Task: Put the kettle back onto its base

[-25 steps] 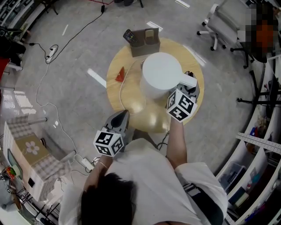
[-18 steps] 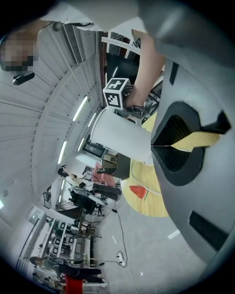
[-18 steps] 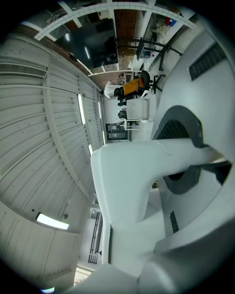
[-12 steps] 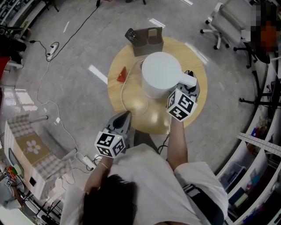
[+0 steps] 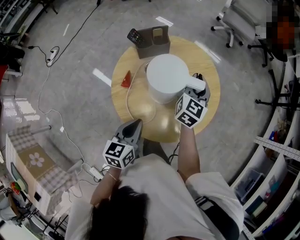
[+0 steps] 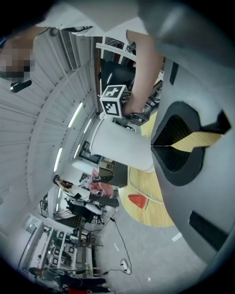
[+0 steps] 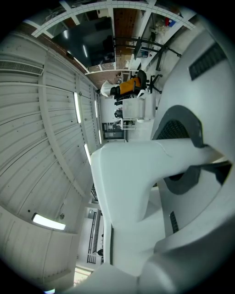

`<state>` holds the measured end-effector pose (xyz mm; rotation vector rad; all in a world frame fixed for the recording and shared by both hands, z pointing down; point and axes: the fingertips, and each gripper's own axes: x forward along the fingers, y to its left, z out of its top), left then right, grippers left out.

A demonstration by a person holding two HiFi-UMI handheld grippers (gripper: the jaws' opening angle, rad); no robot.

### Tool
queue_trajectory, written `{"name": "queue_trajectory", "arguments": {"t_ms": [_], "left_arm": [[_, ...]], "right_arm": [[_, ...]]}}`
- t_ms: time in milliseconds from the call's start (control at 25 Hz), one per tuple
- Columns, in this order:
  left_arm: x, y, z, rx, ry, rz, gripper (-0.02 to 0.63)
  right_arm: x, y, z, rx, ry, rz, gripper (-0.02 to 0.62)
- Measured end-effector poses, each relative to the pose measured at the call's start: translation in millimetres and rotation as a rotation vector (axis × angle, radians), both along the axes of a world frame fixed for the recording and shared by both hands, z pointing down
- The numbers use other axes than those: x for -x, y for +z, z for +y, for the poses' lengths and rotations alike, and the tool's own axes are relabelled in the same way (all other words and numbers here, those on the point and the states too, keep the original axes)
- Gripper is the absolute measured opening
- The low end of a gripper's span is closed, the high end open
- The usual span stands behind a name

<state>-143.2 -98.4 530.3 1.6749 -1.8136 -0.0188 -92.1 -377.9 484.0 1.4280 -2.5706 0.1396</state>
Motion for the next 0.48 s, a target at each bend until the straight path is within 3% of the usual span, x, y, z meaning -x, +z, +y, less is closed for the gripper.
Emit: {"name": "queue_trajectory", "arguments": {"t_ms": [480], "left_arm": [[-7.3,8.9,-0.8,0.025,0.019,0.023,0.026]], "right_arm": [[-4.9,8.2,2.6,0.019,0.011,-0.026,0.044]]}}
